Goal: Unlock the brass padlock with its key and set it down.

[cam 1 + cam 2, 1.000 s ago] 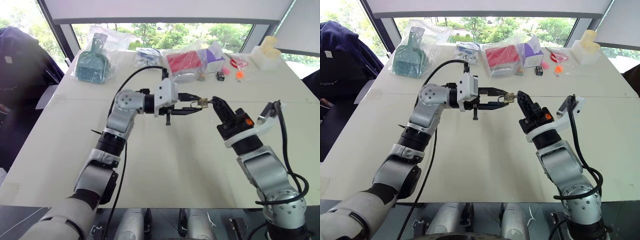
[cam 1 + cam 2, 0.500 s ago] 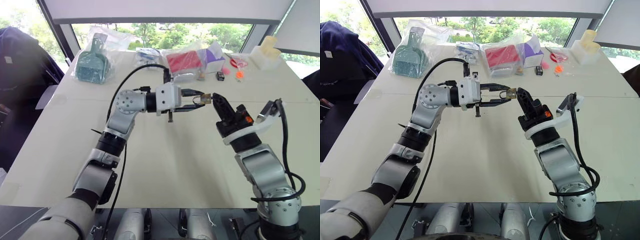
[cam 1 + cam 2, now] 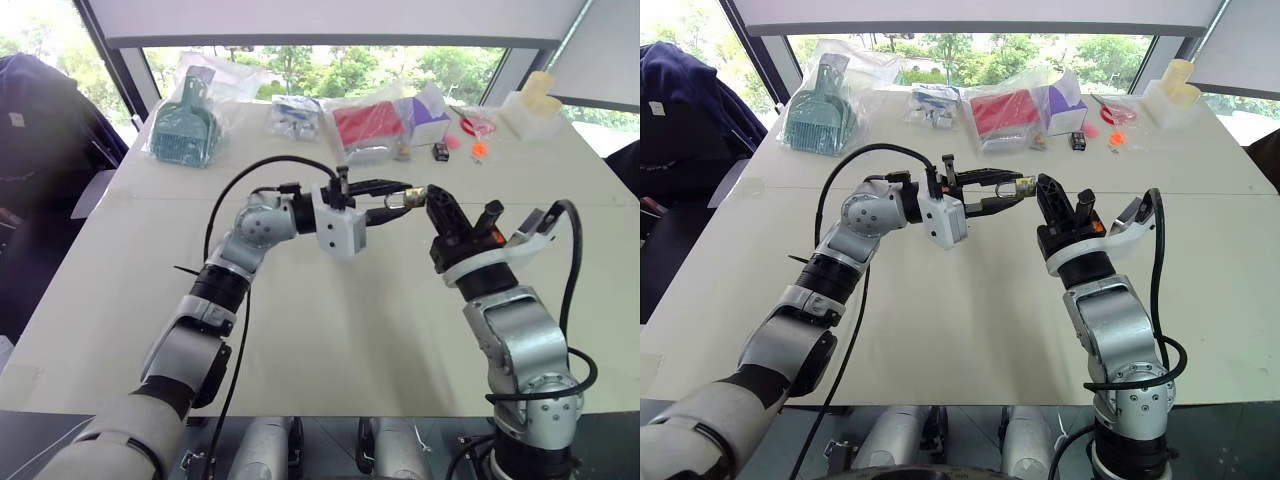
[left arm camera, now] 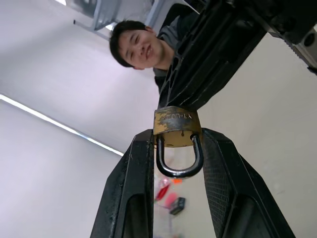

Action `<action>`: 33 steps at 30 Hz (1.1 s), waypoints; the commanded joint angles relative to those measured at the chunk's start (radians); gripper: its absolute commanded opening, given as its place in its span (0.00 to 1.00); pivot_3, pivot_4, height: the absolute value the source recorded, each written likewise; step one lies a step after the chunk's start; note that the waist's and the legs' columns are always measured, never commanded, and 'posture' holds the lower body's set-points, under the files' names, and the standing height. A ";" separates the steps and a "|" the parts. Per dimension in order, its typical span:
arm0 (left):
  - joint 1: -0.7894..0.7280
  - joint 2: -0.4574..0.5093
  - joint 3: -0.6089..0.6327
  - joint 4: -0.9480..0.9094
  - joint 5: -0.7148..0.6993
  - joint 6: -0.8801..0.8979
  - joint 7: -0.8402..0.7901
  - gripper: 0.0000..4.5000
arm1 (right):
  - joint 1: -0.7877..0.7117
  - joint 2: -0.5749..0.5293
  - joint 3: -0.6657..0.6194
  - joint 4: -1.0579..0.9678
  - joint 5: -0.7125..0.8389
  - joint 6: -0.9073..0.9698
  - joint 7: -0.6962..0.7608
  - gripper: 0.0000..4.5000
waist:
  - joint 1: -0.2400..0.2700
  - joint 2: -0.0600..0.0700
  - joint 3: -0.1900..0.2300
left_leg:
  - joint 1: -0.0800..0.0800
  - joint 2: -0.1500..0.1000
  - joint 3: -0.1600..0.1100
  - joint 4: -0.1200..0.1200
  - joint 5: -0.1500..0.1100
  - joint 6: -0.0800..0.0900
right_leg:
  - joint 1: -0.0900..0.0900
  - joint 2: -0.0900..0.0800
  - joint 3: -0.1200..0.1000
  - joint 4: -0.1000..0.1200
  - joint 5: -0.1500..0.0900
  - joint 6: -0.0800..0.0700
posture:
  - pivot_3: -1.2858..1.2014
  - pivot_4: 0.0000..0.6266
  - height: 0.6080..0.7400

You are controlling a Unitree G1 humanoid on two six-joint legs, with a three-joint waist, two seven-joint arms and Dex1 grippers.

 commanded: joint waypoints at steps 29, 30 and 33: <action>-0.056 -0.049 0.037 -0.303 -0.590 0.751 -0.420 0.18 | 0.039 -0.371 -0.177 0.033 0.137 0.221 0.487 0.64 | 0.000 0.002 0.001 | 0.000 0.000 0.000 -0.001 0.000 0.000 | -0.001 0.000 0.000 -0.001 0.000 0.000 | 0.52 0.24 0.96; -0.052 -0.049 0.037 -0.312 -0.589 0.757 -0.419 0.18 | 0.036 -0.366 -0.176 0.034 0.137 0.220 0.487 0.64 | 0.000 0.002 0.001 | 0.000 0.000 0.000 -0.001 0.000 0.000 | 0.000 0.000 0.000 0.000 0.000 0.000 | 0.52 0.24 0.96; -0.042 -0.052 0.036 -0.319 -0.585 0.759 -0.422 0.18 | 0.027 -0.351 -0.174 0.039 0.138 0.217 0.478 0.52 | 0.000 0.002 0.001 | 0.000 0.000 0.000 -0.001 0.000 0.000 | 0.000 0.000 0.000 -0.001 0.000 0.000 | 0.52 0.24 0.96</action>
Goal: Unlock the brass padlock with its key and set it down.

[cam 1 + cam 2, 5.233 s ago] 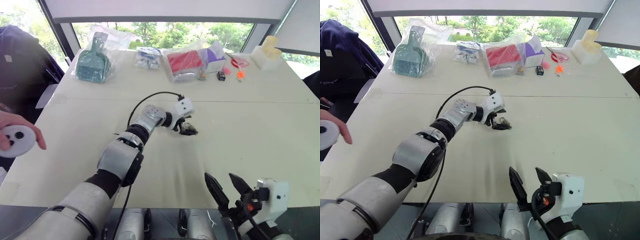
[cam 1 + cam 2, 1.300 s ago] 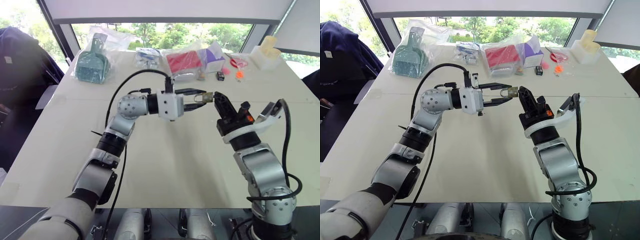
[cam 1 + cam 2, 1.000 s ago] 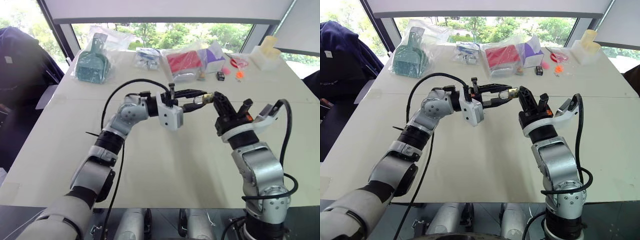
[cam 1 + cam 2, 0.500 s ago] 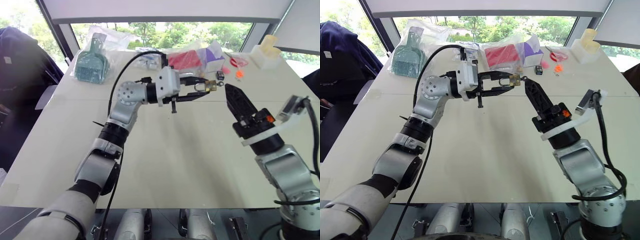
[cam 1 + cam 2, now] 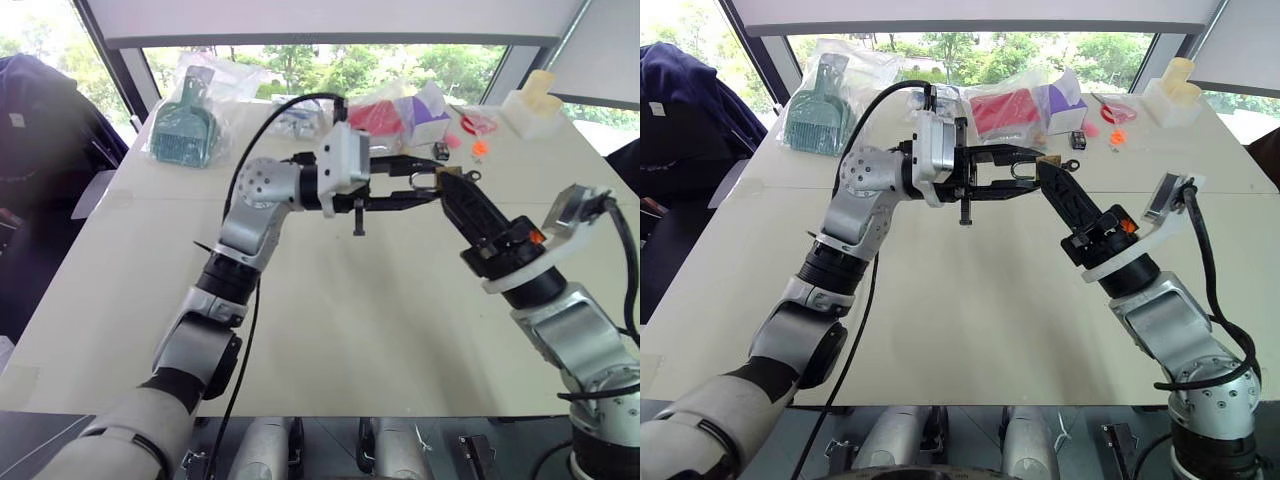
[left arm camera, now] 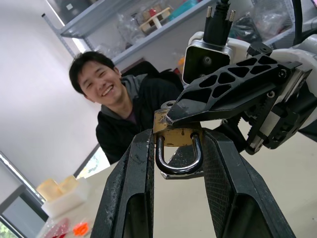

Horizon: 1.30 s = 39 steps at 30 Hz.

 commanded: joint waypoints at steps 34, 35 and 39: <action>-0.032 0.062 0.092 -0.035 -0.060 0.247 0.059 0.95 | -0.050 0.059 0.007 0.021 -0.037 -0.009 0.003 0.00 | -0.002 0.001 0.001 | 0.000 0.000 0.000 0.000 0.000 0.000 | 0.000 0.000 0.000 0.000 0.000 0.000 | 0.52 0.24 0.96; -0.033 0.060 0.089 -0.028 -0.056 0.239 0.055 0.95 | -0.053 0.060 0.008 0.021 -0.037 -0.008 0.004 0.00 | -0.002 0.001 0.001 | 0.000 0.000 0.000 0.000 0.000 0.000 | 0.000 0.000 0.000 0.000 0.000 0.000 | 0.52 0.24 0.96; -0.039 0.050 0.086 0.002 -0.051 0.218 0.044 0.95 | -0.056 0.068 0.015 0.017 -0.041 -0.009 0.005 0.00 | -0.002 0.001 0.001 | 0.000 0.000 0.000 0.000 0.000 0.000 | 0.000 0.000 0.000 0.000 0.000 0.000 | 0.52 0.24 0.96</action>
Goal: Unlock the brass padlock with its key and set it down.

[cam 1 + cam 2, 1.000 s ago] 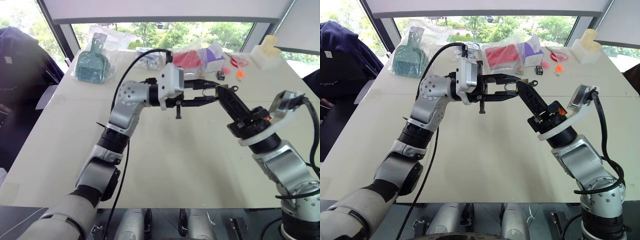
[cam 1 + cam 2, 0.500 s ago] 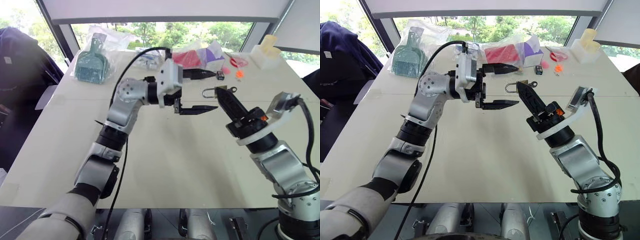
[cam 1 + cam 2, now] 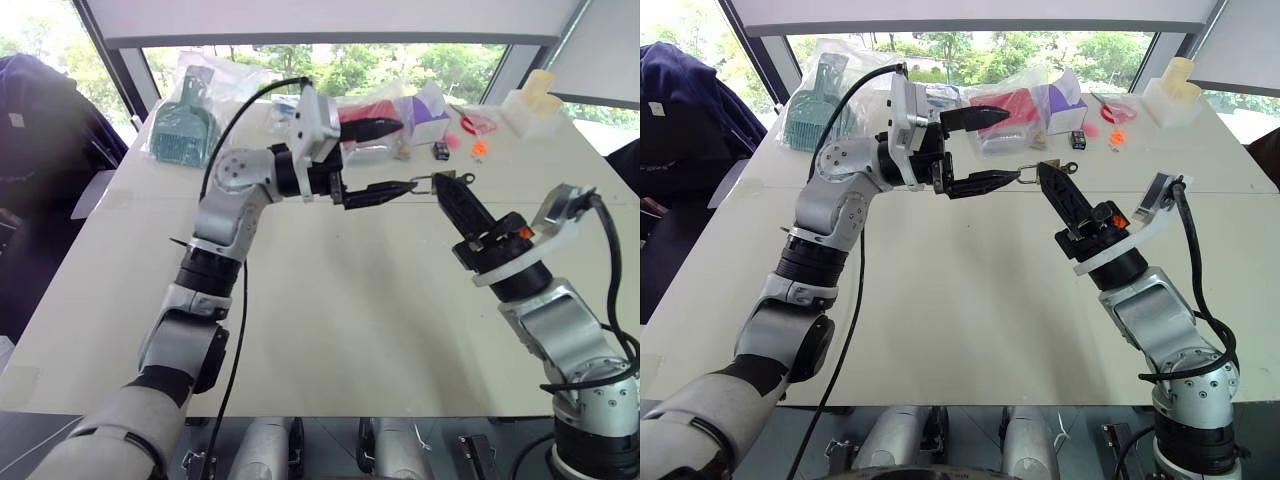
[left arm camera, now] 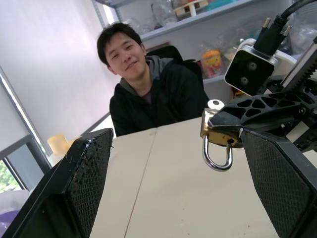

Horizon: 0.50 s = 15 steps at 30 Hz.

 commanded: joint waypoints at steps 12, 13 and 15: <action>-0.119 -0.076 0.001 0.259 0.080 -0.229 -0.036 0.95 | -0.006 0.039 0.034 -0.080 -0.001 -0.008 -0.001 0.00 | -0.001 0.000 0.000 | 0.000 0.000 0.000 0.000 0.000 0.000 | 0.000 0.000 0.000 -0.001 0.000 0.000 | 0.52 0.24 0.96; -0.128 -0.081 0.003 0.283 0.085 -0.245 -0.038 0.95 | -0.006 0.042 0.036 -0.083 -0.001 -0.009 -0.002 0.00 | -0.001 0.000 0.000 | 0.000 0.000 0.000 0.000 0.000 0.000 | 0.000 0.000 0.000 -0.001 0.000 0.000 | 0.52 0.24 0.96; -0.145 -0.089 0.006 0.324 0.097 -0.283 -0.041 0.95 | -0.002 0.046 0.041 -0.088 0.000 -0.010 -0.003 0.00 | 0.000 0.000 0.000 | 0.000 0.000 0.000 -0.001 0.000 0.000 | -0.001 0.000 0.000 0.000 0.000 0.000 | 0.52 0.24 0.96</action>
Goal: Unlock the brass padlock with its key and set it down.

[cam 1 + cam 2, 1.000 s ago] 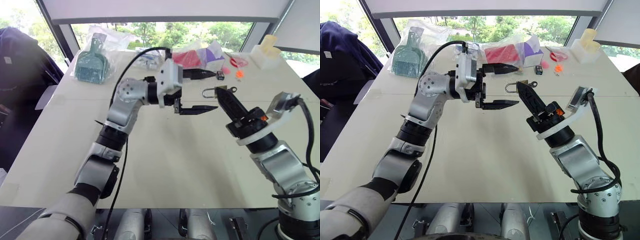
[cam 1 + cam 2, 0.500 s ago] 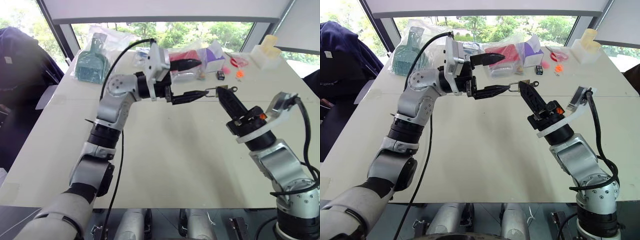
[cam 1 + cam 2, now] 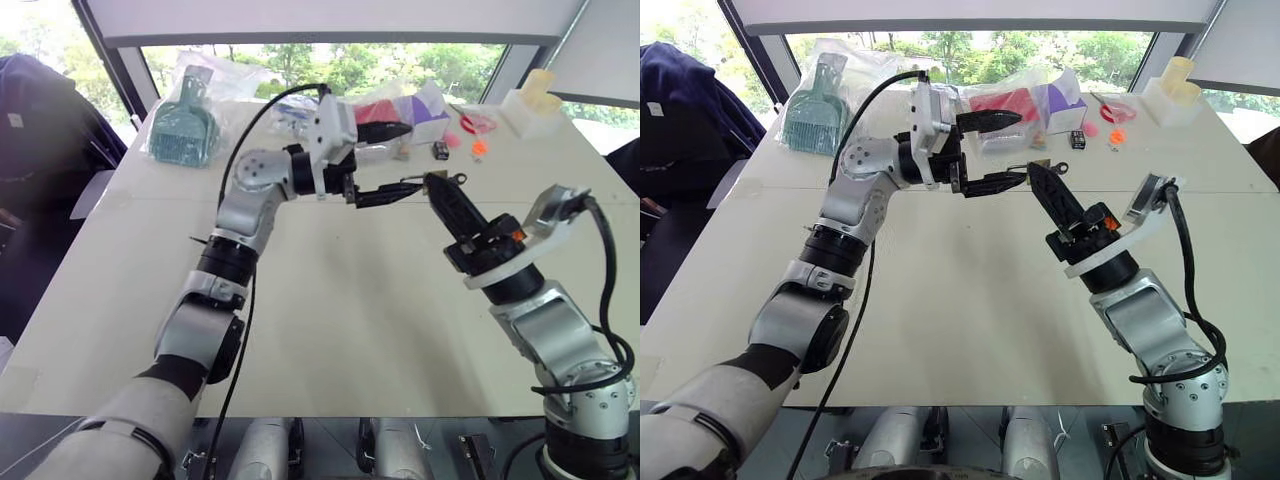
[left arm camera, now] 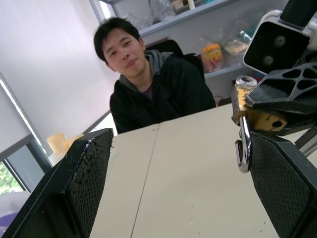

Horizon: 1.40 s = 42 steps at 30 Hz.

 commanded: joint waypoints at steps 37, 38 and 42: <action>0.495 0.355 0.037 -0.731 -0.126 0.735 0.092 0.95 | -0.236 0.058 0.123 0.696 -0.299 0.311 0.037 0.00 | -0.028 0.006 0.005 | -0.002 0.000 -0.001 -0.001 0.002 -0.003 | -0.003 0.000 0.000 0.002 0.000 0.000 | 0.52 0.24 0.96; 0.500 0.356 0.039 -0.746 -0.129 0.745 0.105 0.95 | -0.255 0.062 0.125 0.729 -0.327 0.327 0.053 0.00 | -0.029 0.006 0.005 | -0.002 0.000 -0.001 -0.001 0.002 -0.003 | -0.003 0.000 0.000 0.002 0.000 0.000 | 0.52 0.24 0.96; 0.504 0.364 0.041 -0.772 -0.144 0.765 0.133 0.96 | -0.291 0.061 0.104 0.795 -0.411 0.375 0.092 0.31 | -0.030 0.006 0.005 | -0.002 0.000 -0.001 -0.001 0.002 -0.004 | -0.002 0.001 0.000 0.002 0.000 0.000 | 0.52 0.24 0.96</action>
